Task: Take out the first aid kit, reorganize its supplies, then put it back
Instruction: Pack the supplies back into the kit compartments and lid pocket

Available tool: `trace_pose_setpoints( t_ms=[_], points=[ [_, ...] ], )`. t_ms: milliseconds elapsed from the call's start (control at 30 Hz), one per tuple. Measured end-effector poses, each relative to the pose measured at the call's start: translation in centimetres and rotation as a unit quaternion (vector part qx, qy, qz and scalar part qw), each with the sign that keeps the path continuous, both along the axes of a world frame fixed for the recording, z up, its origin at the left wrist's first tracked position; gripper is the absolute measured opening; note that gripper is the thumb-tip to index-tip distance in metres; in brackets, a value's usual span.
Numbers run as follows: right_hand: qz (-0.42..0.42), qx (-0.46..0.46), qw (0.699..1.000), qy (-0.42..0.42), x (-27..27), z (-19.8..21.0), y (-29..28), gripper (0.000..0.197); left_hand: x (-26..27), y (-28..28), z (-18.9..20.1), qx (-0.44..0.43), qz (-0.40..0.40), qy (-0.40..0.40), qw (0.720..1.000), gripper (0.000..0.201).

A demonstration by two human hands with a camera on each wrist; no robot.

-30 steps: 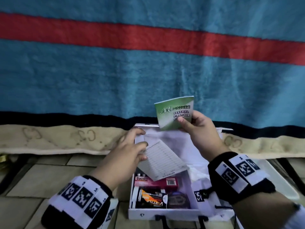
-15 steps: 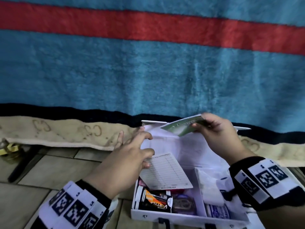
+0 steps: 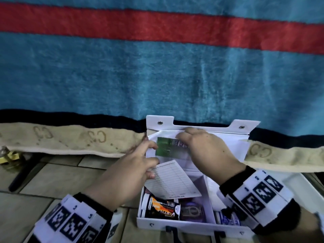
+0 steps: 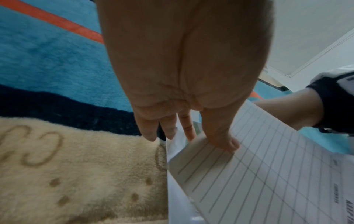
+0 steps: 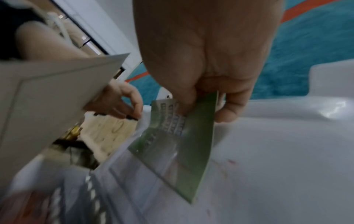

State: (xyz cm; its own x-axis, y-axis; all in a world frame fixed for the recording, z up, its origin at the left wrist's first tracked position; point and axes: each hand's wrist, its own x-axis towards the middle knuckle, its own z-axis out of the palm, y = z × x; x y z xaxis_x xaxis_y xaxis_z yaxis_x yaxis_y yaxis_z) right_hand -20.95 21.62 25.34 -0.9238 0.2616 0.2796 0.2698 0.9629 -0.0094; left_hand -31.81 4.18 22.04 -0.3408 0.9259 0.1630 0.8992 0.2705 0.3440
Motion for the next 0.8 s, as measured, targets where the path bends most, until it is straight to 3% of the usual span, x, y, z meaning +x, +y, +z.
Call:
trace_pose_setpoints(
  t_ms=[67,133,300,433,500,633,800],
  points=[
    [-0.047,-0.02,0.998,0.04,-0.3,0.6,0.3,0.024,0.0,0.0,0.0,0.003,-0.003,-0.005,1.0,0.021],
    [-0.081,-0.031,0.996,0.01,-0.7,0.7,0.6,0.016,0.0,0.0,0.1,0.002,-0.007,-0.008,1.0,0.022],
    [-0.045,-0.044,0.994,-0.093,-1.1,0.3,1.1,0.034,0.5,0.2,-0.5,-0.015,-0.001,-0.01,1.0,0.008],
    [-0.045,-0.051,0.998,-0.008,-1.0,0.1,1.0,0.032,0.6,0.1,-0.4,0.016,0.011,-0.016,1.0,0.004],
    [-0.052,-0.082,0.995,0.01,-1.1,-0.3,1.0,0.029,0.5,0.1,-0.3,0.028,0.02,-0.02,0.999,0.008],
    [-0.051,-0.091,0.994,-0.032,-1.5,0.0,1.3,0.029,0.3,0.1,-0.2,0.052,0.046,-0.035,0.997,0.013],
    [-0.05,-0.128,0.989,-0.047,-1.6,-0.2,1.6,0.035,0.3,0.4,-0.3,0.09,0.059,-0.053,0.993,0.033]
  ],
)
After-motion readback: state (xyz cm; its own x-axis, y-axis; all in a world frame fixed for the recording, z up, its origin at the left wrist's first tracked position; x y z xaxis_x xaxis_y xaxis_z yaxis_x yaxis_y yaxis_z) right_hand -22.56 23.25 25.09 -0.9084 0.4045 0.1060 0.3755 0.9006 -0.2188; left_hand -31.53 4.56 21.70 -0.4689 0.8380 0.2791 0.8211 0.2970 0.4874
